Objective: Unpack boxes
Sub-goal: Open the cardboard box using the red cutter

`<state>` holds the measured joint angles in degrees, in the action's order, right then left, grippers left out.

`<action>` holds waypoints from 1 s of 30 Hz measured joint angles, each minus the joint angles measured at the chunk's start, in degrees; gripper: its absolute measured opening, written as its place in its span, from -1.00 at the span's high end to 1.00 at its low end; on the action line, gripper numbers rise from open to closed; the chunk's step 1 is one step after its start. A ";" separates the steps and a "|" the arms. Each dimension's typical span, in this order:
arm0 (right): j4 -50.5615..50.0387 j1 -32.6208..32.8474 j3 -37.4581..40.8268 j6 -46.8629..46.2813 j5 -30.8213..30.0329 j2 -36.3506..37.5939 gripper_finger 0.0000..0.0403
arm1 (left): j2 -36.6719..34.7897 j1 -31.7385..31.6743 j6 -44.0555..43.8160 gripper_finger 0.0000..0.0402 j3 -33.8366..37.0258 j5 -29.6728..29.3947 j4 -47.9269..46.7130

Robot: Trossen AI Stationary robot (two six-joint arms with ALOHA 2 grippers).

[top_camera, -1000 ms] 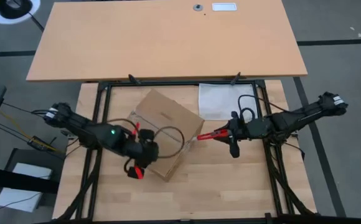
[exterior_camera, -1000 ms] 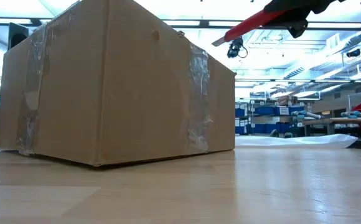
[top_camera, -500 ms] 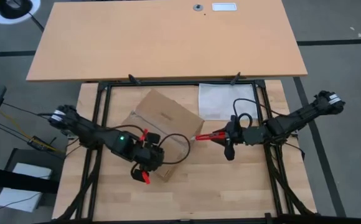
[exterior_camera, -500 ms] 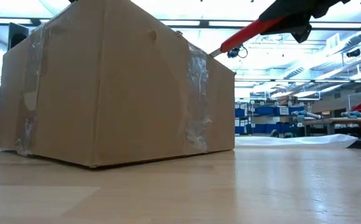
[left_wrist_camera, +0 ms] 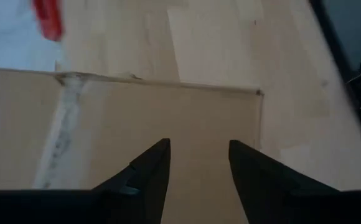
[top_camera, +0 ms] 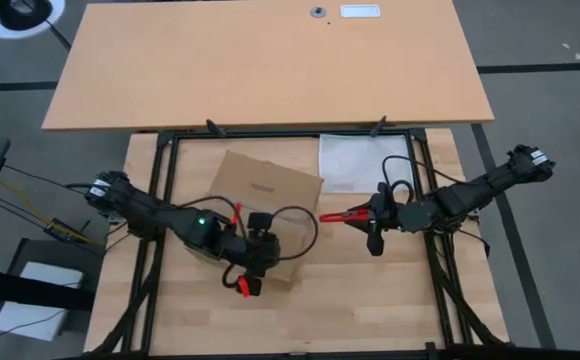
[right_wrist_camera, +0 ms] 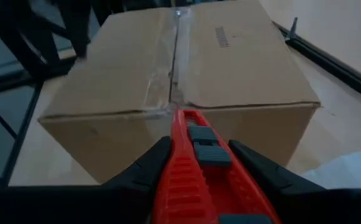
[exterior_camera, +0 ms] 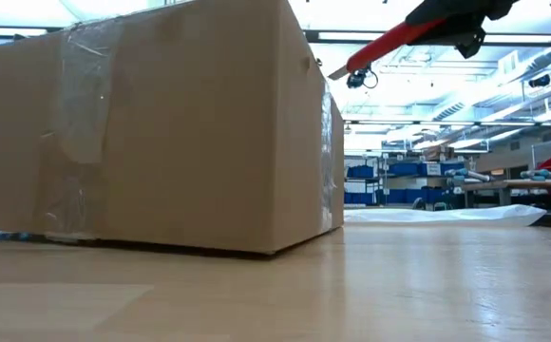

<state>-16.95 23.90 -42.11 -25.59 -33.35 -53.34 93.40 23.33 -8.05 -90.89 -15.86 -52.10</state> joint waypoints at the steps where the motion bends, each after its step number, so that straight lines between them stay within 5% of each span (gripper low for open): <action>1: -0.69 0.00 0.00 0.15 0.01 0.22 0.31 | -0.04 0.06 -1.11 0.13 -1.25 0.00 -1.34; 24: 1.50 -2.74 -0.09 7.13 -0.25 -3.80 0.31 | 5.33 4.20 -7.24 0.13 1.26 -0.20 -1.10; 30: 2.43 -2.76 -0.15 7.46 -0.78 -6.15 0.31 | 7.02 4.28 -7.24 0.13 1.20 -4.32 -1.09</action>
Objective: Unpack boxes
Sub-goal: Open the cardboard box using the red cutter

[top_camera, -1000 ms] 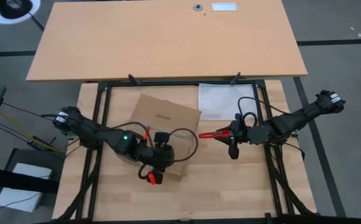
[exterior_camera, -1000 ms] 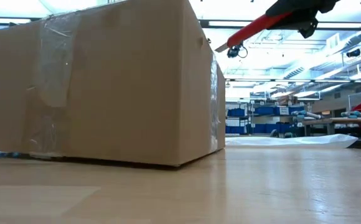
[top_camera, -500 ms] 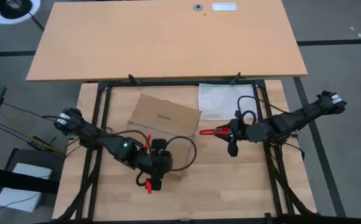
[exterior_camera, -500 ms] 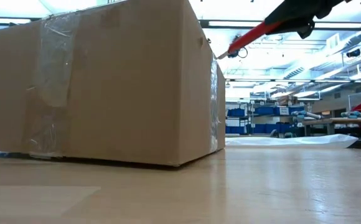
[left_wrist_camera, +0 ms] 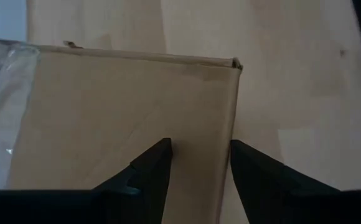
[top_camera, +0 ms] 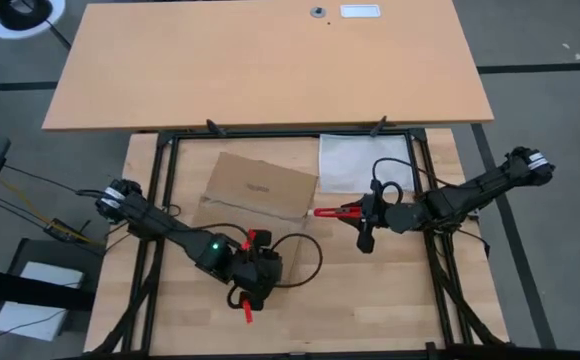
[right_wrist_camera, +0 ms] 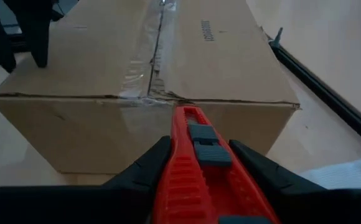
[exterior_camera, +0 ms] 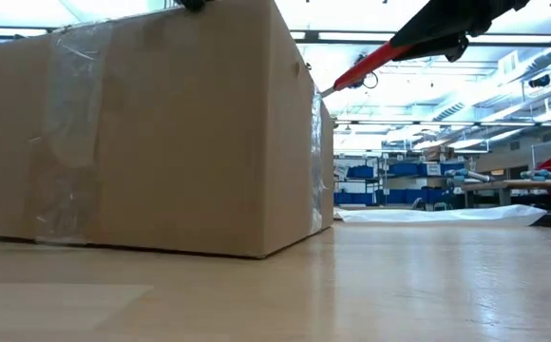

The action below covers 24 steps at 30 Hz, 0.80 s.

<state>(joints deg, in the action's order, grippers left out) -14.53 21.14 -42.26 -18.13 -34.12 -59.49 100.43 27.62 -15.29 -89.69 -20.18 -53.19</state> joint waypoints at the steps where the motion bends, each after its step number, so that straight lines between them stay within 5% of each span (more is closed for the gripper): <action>1: 0.53 -0.04 0.00 0.18 -0.34 -0.27 0.30 | 0.17 0.02 0.00 0.13 0.00 -1.10 0.07; 24: 0.93 -1.15 0.11 0.26 4.73 -0.34 0.31 | 4.34 -1.66 2.81 0.13 -0.17 -8.61 7.94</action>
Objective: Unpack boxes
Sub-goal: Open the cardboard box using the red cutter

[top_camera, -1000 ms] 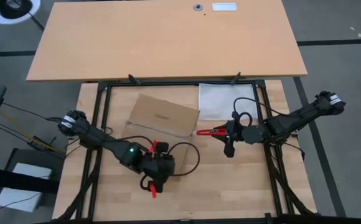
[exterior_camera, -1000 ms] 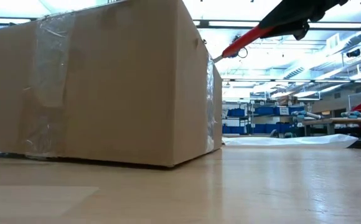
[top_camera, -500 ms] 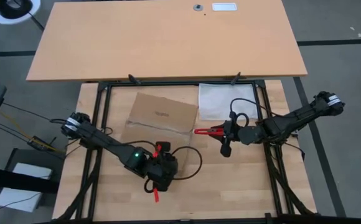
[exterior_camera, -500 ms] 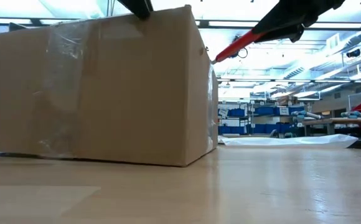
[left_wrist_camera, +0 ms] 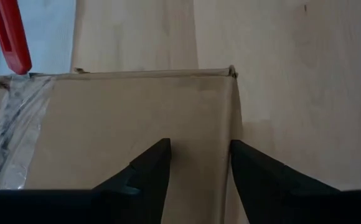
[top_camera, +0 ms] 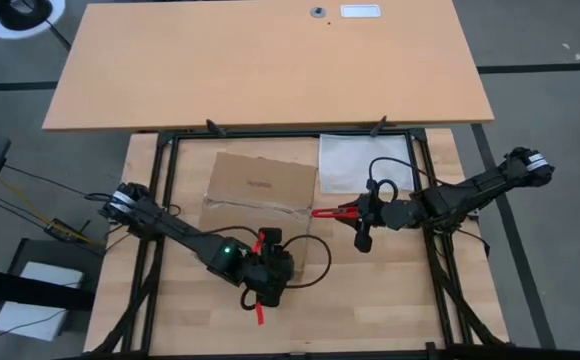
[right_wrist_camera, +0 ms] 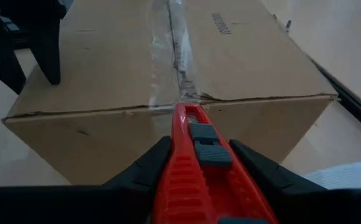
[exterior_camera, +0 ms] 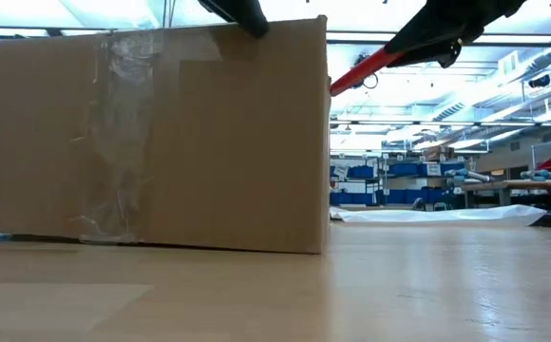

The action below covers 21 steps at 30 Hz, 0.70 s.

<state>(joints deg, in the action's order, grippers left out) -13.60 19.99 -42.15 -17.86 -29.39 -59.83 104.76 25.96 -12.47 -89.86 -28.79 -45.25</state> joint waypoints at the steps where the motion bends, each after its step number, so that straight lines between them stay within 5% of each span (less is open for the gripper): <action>1: -0.21 0.05 0.00 -0.04 0.23 0.00 0.31 | 0.15 0.00 -0.20 0.13 -0.02 -0.13 0.14; 21: 1.73 0.33 0.15 2.63 4.20 -0.02 0.31 | 0.51 -0.20 -1.77 0.13 0.12 -2.06 1.14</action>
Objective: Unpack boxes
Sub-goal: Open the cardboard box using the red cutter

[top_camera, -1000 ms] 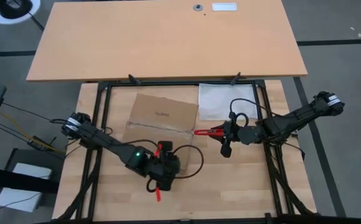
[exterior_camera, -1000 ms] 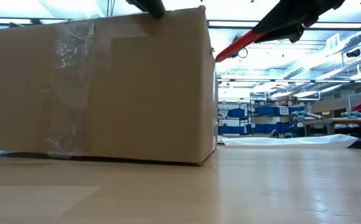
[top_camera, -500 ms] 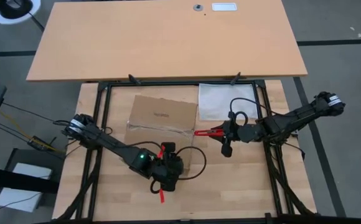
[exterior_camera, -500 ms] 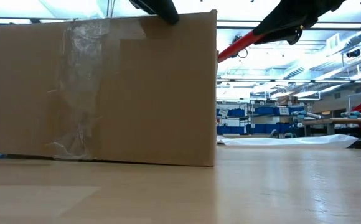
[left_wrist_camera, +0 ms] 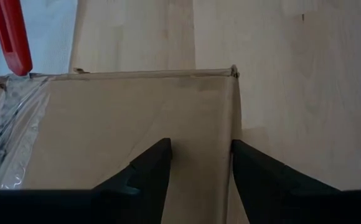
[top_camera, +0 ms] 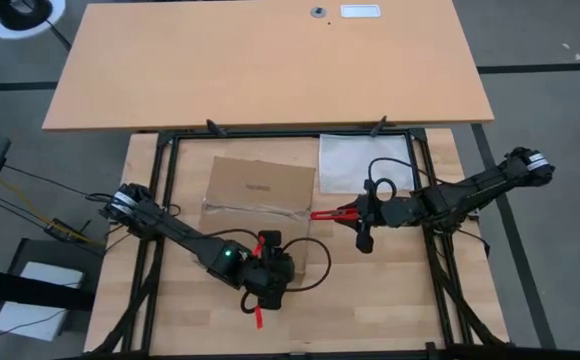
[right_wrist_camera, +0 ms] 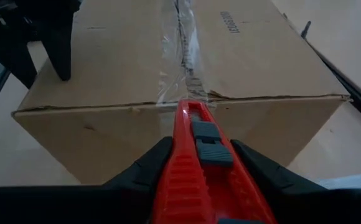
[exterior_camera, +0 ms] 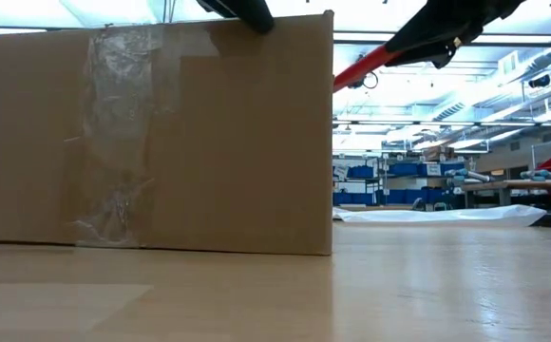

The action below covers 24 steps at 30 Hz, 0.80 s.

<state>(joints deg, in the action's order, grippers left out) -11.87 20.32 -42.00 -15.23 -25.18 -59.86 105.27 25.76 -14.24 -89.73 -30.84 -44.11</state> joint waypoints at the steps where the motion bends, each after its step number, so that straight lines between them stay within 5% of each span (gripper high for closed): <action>1: 0.18 0.00 0.00 -0.08 0.04 0.00 0.31 | 0.00 0.00 -0.01 0.13 0.00 -0.03 -0.01; 24: -0.42 -0.86 -0.04 -1.18 -4.32 -0.02 0.30 | 0.44 -0.44 0.46 0.13 -4.16 1.81 -3.29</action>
<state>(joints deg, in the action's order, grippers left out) -12.29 19.46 -42.04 -16.41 -29.50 -59.88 105.71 25.32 -13.78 -93.89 -29.03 -47.40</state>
